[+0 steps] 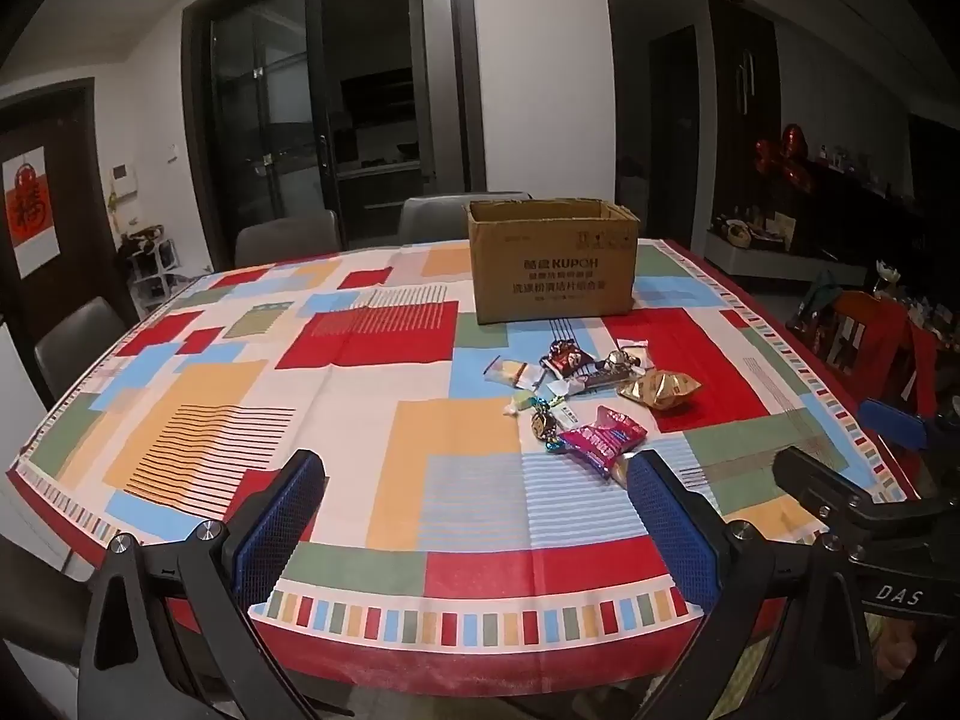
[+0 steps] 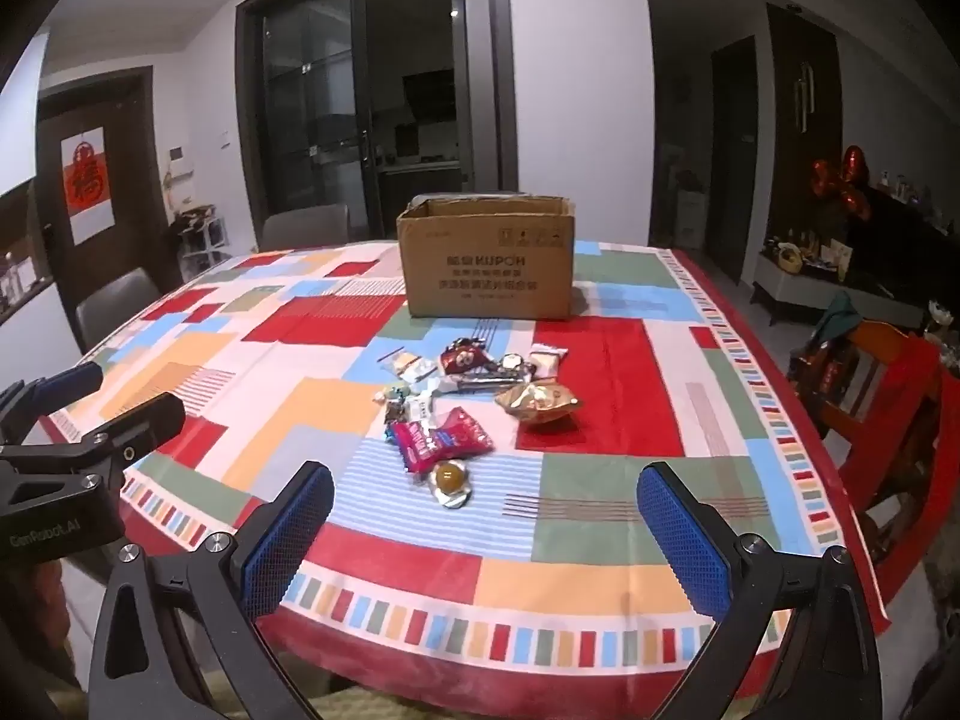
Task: Organize snacks
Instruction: 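Move both tools toward the snack pile on the tablecloth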
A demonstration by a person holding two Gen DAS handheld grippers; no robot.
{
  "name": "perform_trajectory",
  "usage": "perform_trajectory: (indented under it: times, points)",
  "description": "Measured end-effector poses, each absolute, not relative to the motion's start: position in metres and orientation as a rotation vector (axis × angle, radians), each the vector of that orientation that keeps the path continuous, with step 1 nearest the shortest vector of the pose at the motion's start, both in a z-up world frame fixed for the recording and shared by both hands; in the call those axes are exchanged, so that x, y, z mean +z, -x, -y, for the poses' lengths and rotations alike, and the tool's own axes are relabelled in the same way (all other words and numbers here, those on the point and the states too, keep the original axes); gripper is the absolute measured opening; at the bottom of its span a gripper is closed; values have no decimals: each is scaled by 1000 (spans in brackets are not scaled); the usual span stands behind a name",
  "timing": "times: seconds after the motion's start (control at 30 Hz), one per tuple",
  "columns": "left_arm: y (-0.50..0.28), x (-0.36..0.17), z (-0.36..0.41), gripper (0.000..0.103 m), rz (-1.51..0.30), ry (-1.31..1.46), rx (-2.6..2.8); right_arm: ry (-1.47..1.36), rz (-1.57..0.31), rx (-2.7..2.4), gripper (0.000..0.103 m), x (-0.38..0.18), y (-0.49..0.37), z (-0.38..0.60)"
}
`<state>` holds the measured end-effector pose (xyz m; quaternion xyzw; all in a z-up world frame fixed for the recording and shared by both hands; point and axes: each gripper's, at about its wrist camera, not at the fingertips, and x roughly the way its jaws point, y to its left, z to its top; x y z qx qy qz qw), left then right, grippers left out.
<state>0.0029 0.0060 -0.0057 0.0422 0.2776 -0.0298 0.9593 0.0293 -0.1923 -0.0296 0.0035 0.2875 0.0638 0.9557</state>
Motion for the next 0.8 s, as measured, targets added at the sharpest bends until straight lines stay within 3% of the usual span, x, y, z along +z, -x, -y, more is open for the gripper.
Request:
perform_trajectory:
  times: [0.33, 0.8]
  points:
    - [-34, -30, -5, 90, -615, -94, -97, 20, -608, 208, 96, -54, -59, 179]
    - [-102, -64, 3, 74, -696, -91, -174, -61, -763, 295, 71, -99, -117, 165]
